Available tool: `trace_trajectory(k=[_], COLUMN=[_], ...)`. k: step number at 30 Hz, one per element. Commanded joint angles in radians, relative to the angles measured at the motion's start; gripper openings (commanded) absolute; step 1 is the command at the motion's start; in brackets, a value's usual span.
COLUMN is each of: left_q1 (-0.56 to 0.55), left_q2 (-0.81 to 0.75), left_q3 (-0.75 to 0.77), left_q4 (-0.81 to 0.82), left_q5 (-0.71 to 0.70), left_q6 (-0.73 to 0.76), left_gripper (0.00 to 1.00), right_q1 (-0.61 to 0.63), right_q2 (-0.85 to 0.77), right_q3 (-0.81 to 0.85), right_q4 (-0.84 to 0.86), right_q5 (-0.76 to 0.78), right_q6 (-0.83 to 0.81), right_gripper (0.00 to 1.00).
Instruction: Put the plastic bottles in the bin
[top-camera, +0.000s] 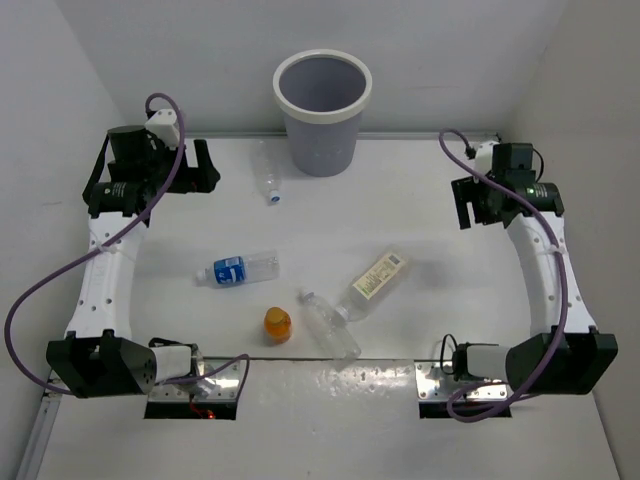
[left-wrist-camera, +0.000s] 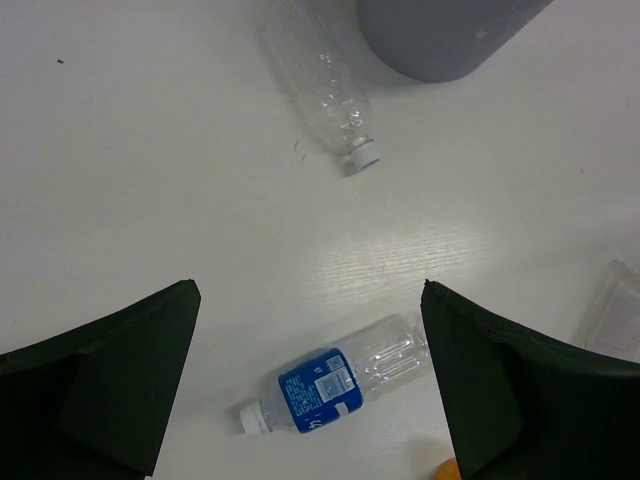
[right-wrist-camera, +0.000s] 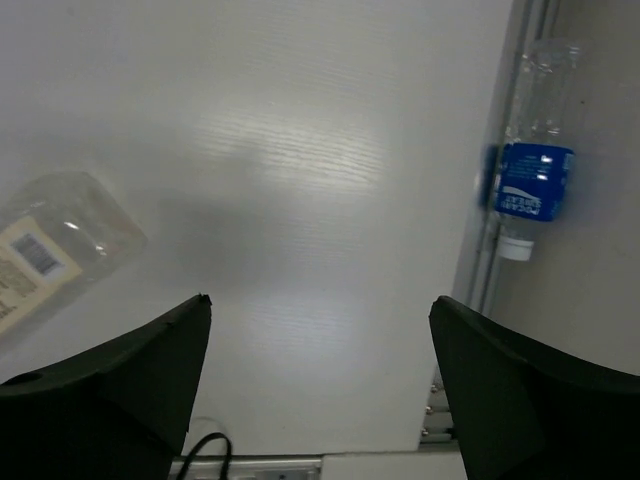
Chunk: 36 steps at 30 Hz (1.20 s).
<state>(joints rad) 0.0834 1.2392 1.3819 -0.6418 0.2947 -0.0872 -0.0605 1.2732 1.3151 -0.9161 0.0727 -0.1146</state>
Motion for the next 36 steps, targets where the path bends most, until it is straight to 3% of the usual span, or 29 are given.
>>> trace_trajectory(k=[1, 4, 7, 11, 18, 22, 27, 30, 36], left_q1=[0.012, 0.012, 0.012, 0.012, 0.021, 0.021, 0.021, 0.021, 0.021], left_q2=[-0.026, -0.017, -0.017, 0.003, 0.032, 0.052, 0.052, 0.062, 0.081], left_q3=[-0.001, -0.001, -0.011, -0.011, -0.011, -0.011, -0.02, -0.02, -0.02], left_q4=[0.036, 0.045, 0.045, 0.045, 0.045, 0.054, 0.054, 0.054, 0.054], left_q5=[0.003, 0.04, 0.086, 0.107, 0.118, 0.127, 0.149, 0.158, 0.176], left_q6=[-0.003, -0.003, -0.003, -0.003, 0.006, 0.006, 0.006, 0.006, 0.015], left_gripper=[1.0, 1.0, 1.0, 1.0, 1.0, 1.0, 1.0, 1.0, 1.0], right_q1=[0.013, -0.022, -0.047, -0.071, -0.127, -0.168, -0.22, -0.24, -0.268], right_q2=[0.023, 0.015, 0.031, 0.107, 0.278, 0.369, 0.459, 0.517, 0.626], right_q3=[-0.072, -0.181, -0.33, -0.362, -0.398, -0.428, -0.439, -0.436, -0.396], right_q4=[0.066, 0.224, 0.414, 0.571, 0.836, 0.962, 1.146, 1.215, 1.266], right_q5=[0.237, 0.346, 0.435, 0.509, 0.591, 0.616, 0.638, 0.65, 0.645], right_q6=[-0.092, -0.187, -0.261, -0.275, -0.362, -0.43, -0.481, -0.514, -0.53], right_gripper=[0.76, 0.65, 0.65, 0.65, 0.53, 0.53, 0.62, 0.78, 0.8])
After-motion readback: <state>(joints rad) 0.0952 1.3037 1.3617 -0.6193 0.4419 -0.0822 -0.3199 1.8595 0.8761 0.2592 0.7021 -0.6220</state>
